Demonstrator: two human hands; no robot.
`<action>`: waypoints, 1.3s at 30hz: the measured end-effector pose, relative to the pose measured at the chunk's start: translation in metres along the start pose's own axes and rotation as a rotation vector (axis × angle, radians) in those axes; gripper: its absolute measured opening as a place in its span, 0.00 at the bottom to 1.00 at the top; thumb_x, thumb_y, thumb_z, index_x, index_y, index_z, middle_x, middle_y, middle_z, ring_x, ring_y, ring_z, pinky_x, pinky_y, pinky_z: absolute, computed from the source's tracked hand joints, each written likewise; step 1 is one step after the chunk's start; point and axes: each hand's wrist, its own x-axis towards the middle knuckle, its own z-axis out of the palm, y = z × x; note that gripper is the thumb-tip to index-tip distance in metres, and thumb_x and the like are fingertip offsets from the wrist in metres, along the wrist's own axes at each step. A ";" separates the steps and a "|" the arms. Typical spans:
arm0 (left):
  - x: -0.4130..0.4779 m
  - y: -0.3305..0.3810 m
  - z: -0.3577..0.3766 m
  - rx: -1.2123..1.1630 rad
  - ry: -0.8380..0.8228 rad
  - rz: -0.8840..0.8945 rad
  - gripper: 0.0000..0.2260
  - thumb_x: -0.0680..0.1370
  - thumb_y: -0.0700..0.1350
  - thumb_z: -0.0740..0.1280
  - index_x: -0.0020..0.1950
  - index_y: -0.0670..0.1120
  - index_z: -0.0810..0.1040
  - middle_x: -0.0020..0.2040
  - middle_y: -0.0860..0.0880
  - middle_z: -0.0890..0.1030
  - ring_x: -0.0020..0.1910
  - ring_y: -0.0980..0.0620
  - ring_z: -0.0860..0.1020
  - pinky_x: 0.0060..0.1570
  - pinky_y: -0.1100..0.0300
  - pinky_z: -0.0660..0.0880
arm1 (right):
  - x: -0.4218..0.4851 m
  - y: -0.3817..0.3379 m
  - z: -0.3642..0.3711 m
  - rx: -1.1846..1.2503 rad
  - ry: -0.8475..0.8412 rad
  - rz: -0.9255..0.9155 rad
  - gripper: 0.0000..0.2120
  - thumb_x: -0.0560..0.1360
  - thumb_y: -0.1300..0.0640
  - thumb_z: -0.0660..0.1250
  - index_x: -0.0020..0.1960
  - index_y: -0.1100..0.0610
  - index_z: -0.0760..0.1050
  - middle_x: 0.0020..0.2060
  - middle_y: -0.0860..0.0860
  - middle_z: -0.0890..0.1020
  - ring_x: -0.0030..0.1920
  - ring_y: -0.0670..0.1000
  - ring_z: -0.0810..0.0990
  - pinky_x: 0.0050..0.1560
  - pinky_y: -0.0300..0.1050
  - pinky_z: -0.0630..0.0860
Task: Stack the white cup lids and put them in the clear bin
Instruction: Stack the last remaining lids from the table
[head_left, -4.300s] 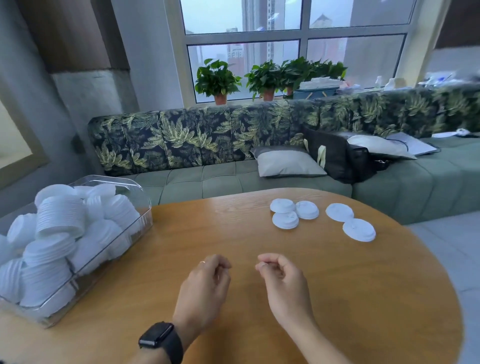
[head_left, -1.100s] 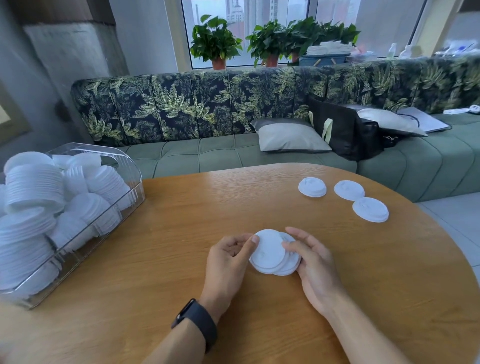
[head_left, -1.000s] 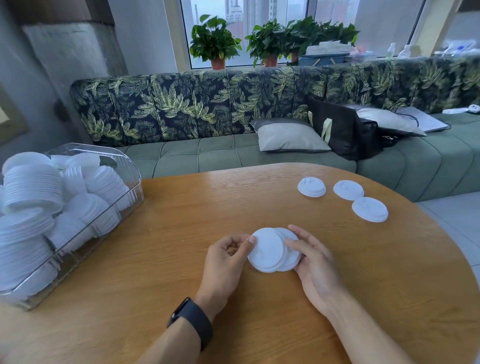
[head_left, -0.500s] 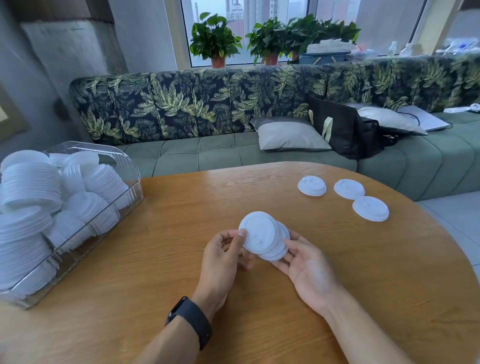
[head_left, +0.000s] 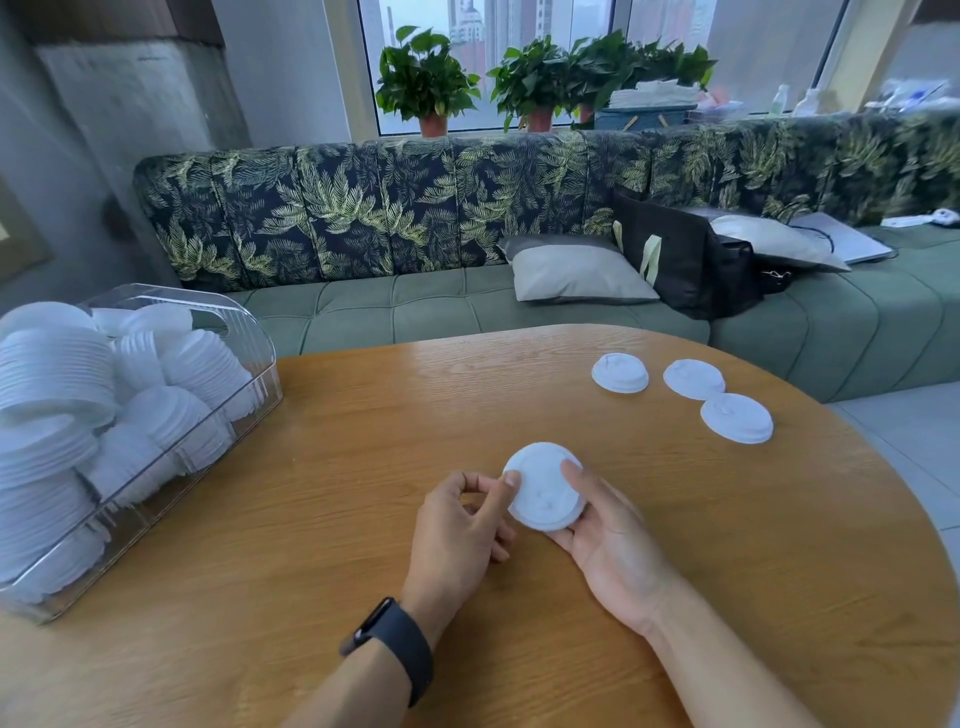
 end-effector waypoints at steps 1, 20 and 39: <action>0.000 0.000 0.000 0.006 0.000 -0.002 0.18 0.76 0.61 0.70 0.52 0.47 0.78 0.36 0.45 0.85 0.30 0.51 0.80 0.34 0.63 0.77 | 0.000 0.001 0.000 0.001 0.003 -0.012 0.21 0.77 0.58 0.68 0.68 0.66 0.75 0.63 0.63 0.83 0.68 0.60 0.79 0.68 0.55 0.75; -0.007 -0.020 0.010 0.431 -0.013 0.437 0.37 0.71 0.65 0.74 0.76 0.63 0.61 0.74 0.66 0.65 0.74 0.65 0.64 0.71 0.61 0.67 | 0.000 0.011 0.009 -0.149 0.230 -0.108 0.12 0.81 0.50 0.67 0.51 0.57 0.85 0.42 0.53 0.84 0.41 0.49 0.79 0.38 0.42 0.70; -0.005 -0.023 0.010 0.422 -0.020 0.426 0.38 0.72 0.65 0.72 0.76 0.67 0.57 0.75 0.66 0.65 0.72 0.67 0.65 0.70 0.65 0.66 | 0.001 0.006 0.004 -0.004 0.167 -0.069 0.16 0.83 0.56 0.64 0.63 0.68 0.78 0.44 0.56 0.85 0.38 0.47 0.82 0.32 0.39 0.77</action>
